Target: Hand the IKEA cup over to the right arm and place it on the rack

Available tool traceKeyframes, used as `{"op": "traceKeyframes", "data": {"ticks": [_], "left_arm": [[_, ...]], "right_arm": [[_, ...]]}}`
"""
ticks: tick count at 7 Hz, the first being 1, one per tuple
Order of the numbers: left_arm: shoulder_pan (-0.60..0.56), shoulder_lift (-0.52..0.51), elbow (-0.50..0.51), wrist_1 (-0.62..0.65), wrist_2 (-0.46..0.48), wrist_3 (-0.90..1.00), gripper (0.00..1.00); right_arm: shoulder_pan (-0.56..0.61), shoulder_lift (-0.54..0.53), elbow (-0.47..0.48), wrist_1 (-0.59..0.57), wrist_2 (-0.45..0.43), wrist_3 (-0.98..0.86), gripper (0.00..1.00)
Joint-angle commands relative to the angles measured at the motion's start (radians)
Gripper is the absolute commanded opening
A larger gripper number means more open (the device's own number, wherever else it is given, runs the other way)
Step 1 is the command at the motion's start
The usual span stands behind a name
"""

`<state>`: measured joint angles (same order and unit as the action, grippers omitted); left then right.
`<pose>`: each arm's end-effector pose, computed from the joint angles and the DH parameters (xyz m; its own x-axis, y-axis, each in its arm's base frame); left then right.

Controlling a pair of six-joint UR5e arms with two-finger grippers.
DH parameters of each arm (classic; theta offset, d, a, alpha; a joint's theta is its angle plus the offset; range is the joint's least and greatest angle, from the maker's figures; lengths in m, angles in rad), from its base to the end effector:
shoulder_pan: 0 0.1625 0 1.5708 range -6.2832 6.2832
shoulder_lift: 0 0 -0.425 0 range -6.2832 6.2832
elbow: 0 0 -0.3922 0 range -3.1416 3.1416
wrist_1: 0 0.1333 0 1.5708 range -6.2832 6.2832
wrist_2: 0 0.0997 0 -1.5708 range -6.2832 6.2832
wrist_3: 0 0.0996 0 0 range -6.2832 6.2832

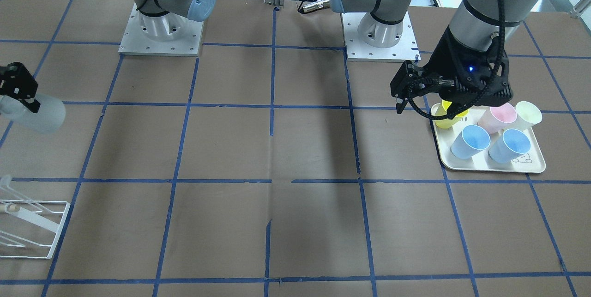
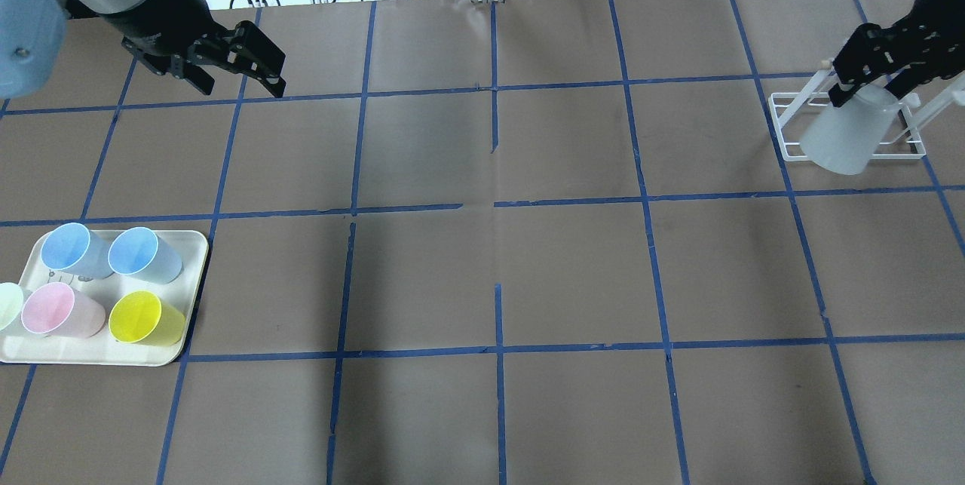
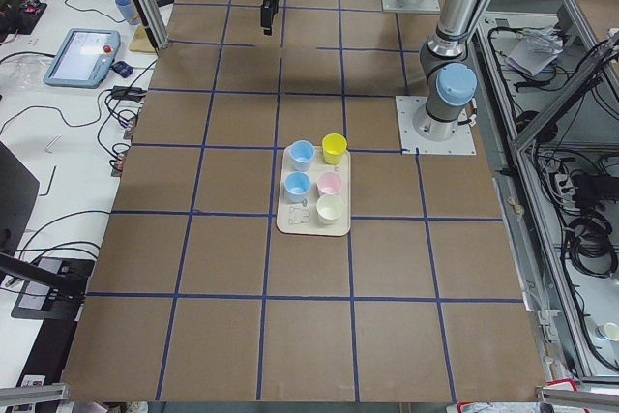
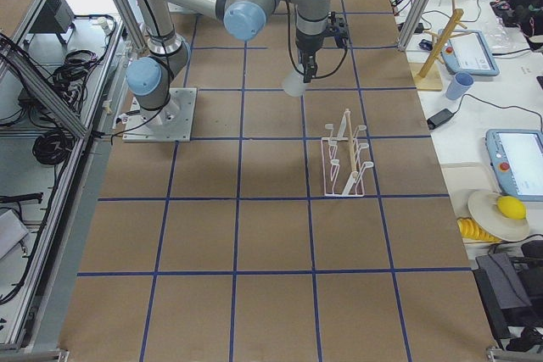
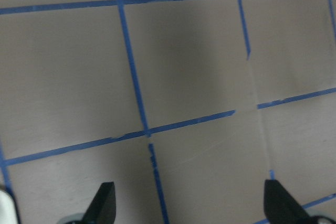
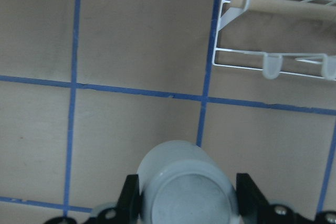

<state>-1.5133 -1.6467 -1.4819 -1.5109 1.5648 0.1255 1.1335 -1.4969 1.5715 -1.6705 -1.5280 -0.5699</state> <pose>-0.1032 -0.5379 0.4993 -0.9977 0.0680 -0.0032 0.0681 0.9950 -0.0730 -0.0976 -0.5335 0.4601 -0.9908 -0.1332 -0.0225 -0.1321 0.9902 -0.0442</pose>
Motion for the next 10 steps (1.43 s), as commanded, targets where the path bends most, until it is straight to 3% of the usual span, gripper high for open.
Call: {"op": "traceKeyframes", "data": {"ticks": [1, 4, 10], "left_arm": [[-0.01, 0.027, 0.018, -0.043, 0.037, -0.145, 1.0], [0.002, 0.05, 0.006, -0.038, -0.046, -0.133, 1.0], [0.03, 0.068, 0.005, -0.028, -0.051, -0.023, 1.0]], "right_arm": [[-0.024, 0.084, -0.005, -0.151, -0.023, -0.121, 0.35], [-0.024, 0.133, -0.008, -0.252, -0.018, -0.152, 0.35], [-0.024, 0.184, -0.018, -0.328, -0.012, -0.154, 0.35]]}}
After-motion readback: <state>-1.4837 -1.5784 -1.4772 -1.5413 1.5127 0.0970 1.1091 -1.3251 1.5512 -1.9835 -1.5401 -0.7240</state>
